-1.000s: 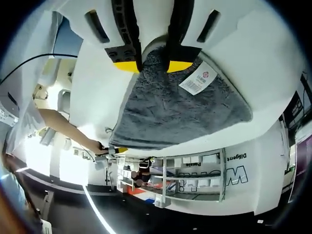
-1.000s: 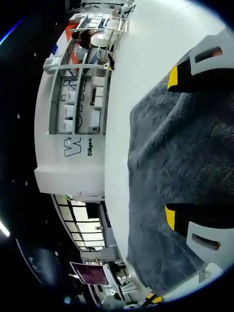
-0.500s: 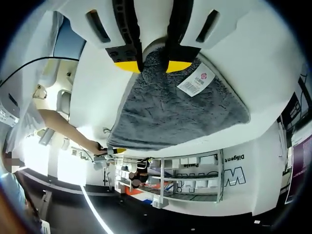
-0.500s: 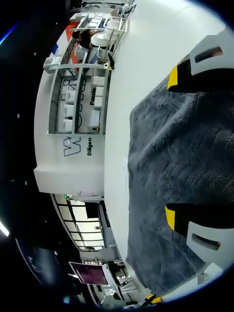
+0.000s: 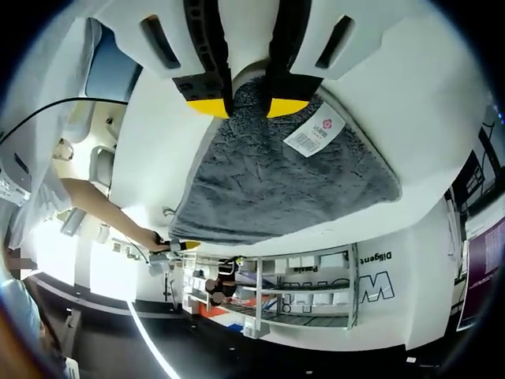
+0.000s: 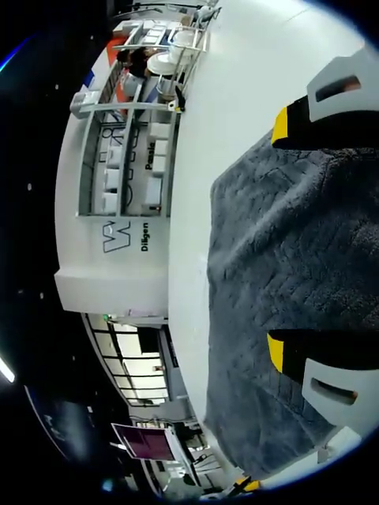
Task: Open the folded towel by lifting each exposed corner and separating the folded layers until the towel lies flat within the target outline without major curled edges
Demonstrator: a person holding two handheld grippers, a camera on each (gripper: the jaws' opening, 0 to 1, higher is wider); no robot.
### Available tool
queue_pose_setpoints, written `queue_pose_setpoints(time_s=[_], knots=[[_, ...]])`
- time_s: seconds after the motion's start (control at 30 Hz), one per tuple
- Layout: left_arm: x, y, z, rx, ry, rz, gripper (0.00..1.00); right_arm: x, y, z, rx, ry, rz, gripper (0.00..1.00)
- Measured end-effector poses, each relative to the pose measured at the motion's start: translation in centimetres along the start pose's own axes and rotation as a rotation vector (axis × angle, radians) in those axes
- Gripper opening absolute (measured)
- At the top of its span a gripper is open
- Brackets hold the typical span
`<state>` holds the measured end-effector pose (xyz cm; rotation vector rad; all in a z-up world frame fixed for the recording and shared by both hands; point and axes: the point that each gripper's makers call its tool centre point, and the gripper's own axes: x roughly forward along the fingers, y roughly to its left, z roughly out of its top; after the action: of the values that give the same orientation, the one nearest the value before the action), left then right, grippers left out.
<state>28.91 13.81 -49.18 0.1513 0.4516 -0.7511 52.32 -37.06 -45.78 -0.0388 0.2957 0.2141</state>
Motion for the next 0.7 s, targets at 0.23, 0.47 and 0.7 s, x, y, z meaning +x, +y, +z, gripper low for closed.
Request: queue_pose_setpoints(time_s=[0.23,0.47,0.7], knots=[[-0.5,0.3,-0.2,-0.002,0.002,0.010,0.15,0.1,0.0,0.1,-0.001,0.002,0.000,0.96],[-0.9,0.7,-0.5,-0.012,0.000,0.022,0.15,0.2,0.1,0.0,-0.001,0.002,0.000,0.96],[-1.0,1.1,-0.8,-0.011,0.006,0.025,0.15,0.3,0.1,-0.2,-0.002,0.003,0.000,0.96]])
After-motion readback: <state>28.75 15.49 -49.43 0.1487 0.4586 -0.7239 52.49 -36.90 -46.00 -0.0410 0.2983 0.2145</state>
